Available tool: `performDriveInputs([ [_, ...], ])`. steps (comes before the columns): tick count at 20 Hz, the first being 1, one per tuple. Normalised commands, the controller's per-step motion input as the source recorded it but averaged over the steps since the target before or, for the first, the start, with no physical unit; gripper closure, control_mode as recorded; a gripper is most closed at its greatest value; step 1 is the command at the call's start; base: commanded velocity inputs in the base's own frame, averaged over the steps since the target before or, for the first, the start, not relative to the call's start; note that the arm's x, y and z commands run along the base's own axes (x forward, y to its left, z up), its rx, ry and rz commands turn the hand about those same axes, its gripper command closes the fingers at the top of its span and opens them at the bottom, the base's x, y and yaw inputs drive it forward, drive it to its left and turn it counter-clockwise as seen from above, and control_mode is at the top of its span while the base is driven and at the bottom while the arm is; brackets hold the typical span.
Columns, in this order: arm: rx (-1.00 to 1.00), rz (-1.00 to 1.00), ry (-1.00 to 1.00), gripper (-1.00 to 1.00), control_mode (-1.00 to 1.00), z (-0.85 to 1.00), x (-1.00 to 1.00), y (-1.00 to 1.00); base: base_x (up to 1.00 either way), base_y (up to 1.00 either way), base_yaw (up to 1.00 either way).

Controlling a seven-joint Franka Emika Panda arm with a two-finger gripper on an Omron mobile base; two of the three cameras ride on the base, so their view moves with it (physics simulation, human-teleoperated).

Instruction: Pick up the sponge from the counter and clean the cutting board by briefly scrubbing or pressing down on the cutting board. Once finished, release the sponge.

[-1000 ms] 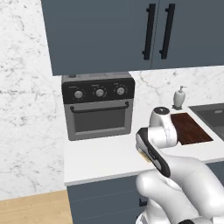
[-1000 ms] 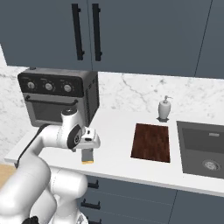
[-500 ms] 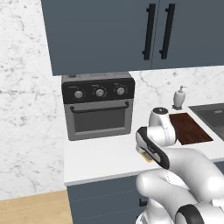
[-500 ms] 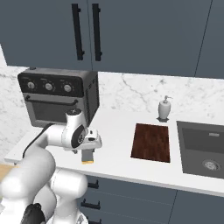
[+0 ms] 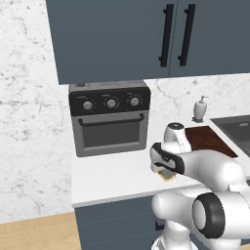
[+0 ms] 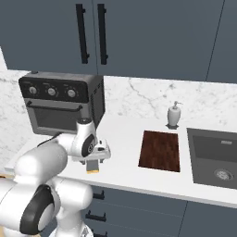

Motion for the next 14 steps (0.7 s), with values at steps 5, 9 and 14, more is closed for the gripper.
performDriveInputs([
  [5,0.01,0.00,0.00,-1.00,-1.00,-0.64,0.11,0.05,0.00,0.00,0.00],
  [9,0.01,0.00,0.00,-1.00,-1.00,-0.67,0.08,0.11,0.00,0.00,0.00],
  [14,0.00,-0.02,0.00,1.00,-1.00,-0.80,0.05,0.20,0.00,0.00,0.00],
])
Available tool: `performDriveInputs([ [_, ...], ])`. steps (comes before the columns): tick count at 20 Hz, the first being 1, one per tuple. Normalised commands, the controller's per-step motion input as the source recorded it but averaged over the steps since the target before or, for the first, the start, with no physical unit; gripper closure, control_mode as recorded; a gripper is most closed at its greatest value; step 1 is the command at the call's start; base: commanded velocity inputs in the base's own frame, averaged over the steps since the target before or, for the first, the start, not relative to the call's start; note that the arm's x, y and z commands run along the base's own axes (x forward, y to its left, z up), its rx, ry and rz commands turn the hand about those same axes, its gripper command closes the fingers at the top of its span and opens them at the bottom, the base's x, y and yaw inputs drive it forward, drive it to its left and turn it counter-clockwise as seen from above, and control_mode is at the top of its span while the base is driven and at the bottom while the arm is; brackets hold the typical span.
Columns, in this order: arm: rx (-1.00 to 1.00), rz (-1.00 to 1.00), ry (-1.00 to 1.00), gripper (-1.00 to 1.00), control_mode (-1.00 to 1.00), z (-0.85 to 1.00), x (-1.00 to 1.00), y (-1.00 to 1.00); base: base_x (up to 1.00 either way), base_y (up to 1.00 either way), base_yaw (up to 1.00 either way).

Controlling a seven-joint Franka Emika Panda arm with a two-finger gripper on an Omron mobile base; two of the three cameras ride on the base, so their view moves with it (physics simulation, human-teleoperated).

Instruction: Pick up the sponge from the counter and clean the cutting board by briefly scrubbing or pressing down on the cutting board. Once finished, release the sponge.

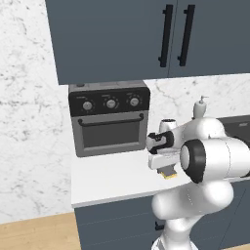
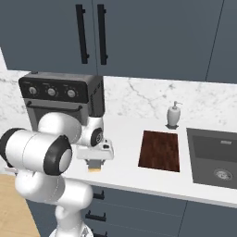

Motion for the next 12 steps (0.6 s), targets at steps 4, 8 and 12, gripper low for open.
performDriveInputs([
  [4,0.00,0.00,0.00,1.00,-1.00,-0.39,-0.10,0.01,0.00,0.00,0.00],
  [8,0.00,0.00,-0.04,1.00,-1.00,0.08,-0.34,-0.19,0.00,0.00,0.00],
  [12,-0.06,0.00,-0.11,1.00,-1.00,0.43,-0.14,-0.58,0.00,0.00,0.00],
])
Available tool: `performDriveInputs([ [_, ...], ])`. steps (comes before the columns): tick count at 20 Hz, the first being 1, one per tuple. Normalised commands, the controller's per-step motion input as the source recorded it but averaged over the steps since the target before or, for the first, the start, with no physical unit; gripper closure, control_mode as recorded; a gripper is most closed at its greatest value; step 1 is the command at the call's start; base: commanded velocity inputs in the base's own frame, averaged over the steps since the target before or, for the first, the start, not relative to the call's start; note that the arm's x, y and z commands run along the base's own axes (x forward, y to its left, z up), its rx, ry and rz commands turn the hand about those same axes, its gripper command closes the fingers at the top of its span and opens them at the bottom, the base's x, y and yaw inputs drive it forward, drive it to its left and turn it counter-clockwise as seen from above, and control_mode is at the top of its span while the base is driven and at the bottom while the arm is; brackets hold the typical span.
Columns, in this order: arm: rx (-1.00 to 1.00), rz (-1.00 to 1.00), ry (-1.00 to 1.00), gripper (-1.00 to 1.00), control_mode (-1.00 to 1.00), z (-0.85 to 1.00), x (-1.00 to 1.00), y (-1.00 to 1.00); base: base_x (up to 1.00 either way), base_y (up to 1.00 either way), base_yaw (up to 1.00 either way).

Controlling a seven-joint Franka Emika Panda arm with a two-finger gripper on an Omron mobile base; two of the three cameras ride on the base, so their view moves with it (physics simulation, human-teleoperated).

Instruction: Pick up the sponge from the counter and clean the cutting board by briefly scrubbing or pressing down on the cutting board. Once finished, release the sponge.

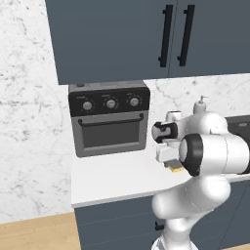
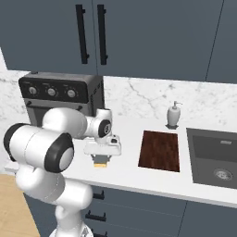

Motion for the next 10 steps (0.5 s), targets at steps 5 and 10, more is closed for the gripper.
performDriveInputs([
  [5,-0.01,0.00,-0.11,1.00,-1.00,0.51,-0.15,-0.82,0.00,0.00,0.00],
  [10,0.17,0.00,0.01,1.00,-1.00,0.20,0.08,-0.99,0.00,0.00,0.00],
])
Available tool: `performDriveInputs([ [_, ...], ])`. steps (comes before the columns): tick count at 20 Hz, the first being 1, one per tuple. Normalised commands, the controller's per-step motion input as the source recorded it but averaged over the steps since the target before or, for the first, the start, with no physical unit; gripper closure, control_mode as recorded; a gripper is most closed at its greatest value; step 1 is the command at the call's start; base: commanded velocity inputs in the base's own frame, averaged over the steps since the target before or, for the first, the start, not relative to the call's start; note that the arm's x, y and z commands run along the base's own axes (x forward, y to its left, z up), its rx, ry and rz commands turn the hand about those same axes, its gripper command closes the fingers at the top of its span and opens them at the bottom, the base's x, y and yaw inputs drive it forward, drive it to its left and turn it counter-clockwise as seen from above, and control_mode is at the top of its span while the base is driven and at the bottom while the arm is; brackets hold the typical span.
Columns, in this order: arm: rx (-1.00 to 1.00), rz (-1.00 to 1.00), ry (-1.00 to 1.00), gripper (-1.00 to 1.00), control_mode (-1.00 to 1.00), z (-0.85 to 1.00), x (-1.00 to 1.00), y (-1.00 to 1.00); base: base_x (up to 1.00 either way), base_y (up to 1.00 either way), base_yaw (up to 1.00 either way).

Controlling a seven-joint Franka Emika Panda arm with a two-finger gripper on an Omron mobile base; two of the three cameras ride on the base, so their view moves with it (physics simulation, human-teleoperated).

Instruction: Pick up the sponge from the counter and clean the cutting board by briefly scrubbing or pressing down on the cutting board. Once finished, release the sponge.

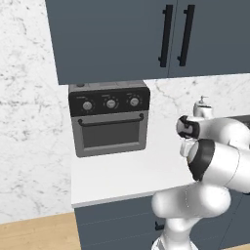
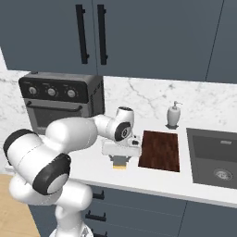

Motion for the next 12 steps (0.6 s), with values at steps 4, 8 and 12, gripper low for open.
performDriveInputs([
  [4,0.03,0.00,0.05,1.00,-1.00,0.00,0.16,-0.88,0.00,0.00,0.00],
  [8,0.02,0.00,0.02,1.00,-1.00,-0.02,0.31,-0.61,0.00,0.00,0.00],
  [12,0.00,0.00,-0.08,1.00,-1.00,-0.15,0.31,-0.33,0.00,0.00,0.00],
])
